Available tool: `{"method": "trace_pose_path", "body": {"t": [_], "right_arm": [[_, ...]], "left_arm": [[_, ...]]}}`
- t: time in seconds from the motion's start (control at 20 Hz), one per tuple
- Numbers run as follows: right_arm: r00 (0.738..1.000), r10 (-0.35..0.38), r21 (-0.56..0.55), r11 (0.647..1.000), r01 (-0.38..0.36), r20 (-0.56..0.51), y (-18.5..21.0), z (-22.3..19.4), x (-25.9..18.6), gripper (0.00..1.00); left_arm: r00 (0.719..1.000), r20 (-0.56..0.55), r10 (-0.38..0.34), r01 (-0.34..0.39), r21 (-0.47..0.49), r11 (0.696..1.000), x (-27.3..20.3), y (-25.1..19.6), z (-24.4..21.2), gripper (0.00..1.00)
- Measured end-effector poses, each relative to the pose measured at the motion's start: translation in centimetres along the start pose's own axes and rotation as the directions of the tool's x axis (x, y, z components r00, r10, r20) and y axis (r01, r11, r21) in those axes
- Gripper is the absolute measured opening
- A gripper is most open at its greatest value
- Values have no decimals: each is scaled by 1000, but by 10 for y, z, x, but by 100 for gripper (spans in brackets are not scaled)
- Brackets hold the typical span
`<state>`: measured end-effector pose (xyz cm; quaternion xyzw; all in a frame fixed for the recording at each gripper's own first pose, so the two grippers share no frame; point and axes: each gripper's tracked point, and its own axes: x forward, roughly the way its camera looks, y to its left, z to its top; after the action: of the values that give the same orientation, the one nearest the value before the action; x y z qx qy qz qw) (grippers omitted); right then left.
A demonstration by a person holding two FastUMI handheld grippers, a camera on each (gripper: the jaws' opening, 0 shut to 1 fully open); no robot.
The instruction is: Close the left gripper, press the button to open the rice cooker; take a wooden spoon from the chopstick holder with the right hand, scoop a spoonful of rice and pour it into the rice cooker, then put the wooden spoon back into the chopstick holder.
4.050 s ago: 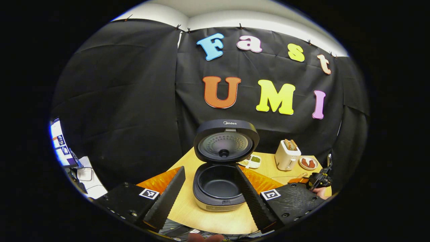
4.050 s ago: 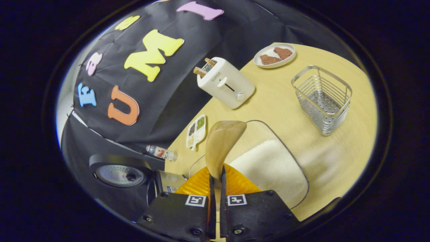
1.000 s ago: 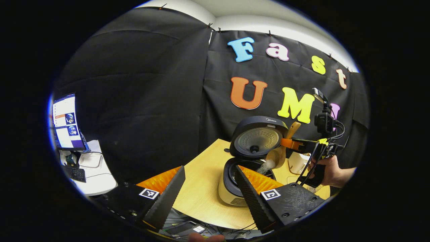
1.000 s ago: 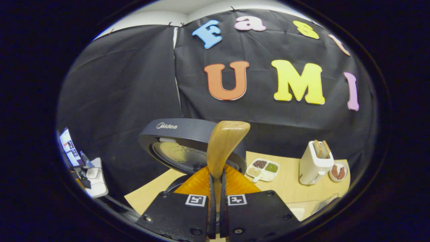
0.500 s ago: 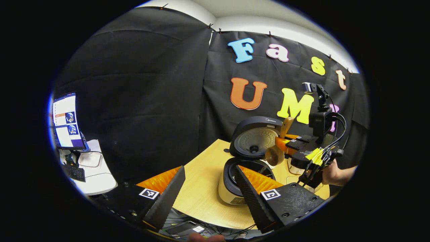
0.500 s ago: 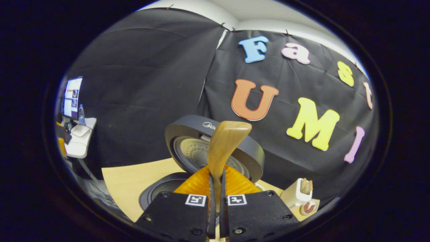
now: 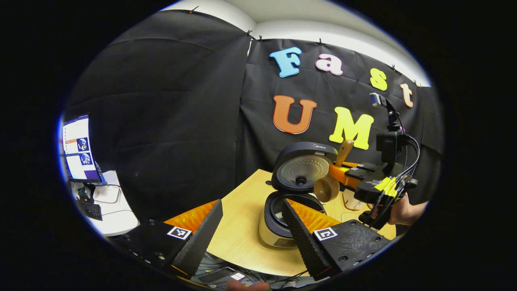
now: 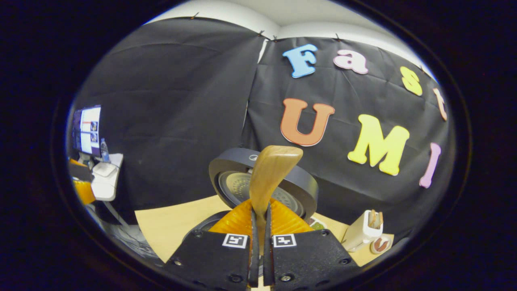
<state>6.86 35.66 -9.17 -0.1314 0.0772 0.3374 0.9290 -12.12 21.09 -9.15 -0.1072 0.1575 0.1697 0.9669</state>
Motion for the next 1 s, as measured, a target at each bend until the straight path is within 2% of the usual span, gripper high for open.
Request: {"method": "trace_pose_path", "body": {"t": [0.2,0.4,0.5,0.6,0.75,1.0], "right_arm": [[999,-29,153,988,26,17,-45,8,-35,10],[995,-97,279,956,87,23,-111,1,-74,10],[989,-146,343,930,134,11,-152,-8,-94,10],[981,-192,427,886,179,-13,-192,-23,-116,10],[953,-295,482,827,288,-64,-267,-55,-152,10],[884,-439,490,741,458,-162,-374,-129,-194,10]], "left_arm": [[999,-7,-32,32,27,999,-7,-29,-5,95],[997,2,-82,81,61,995,1,-75,-2,95],[995,5,-103,102,72,992,4,-98,-2,95],[994,25,-109,107,71,992,7,-118,2,95],[991,39,-131,128,67,989,11,-150,3,95],[990,61,-129,123,95,988,20,-181,6,95]]}}
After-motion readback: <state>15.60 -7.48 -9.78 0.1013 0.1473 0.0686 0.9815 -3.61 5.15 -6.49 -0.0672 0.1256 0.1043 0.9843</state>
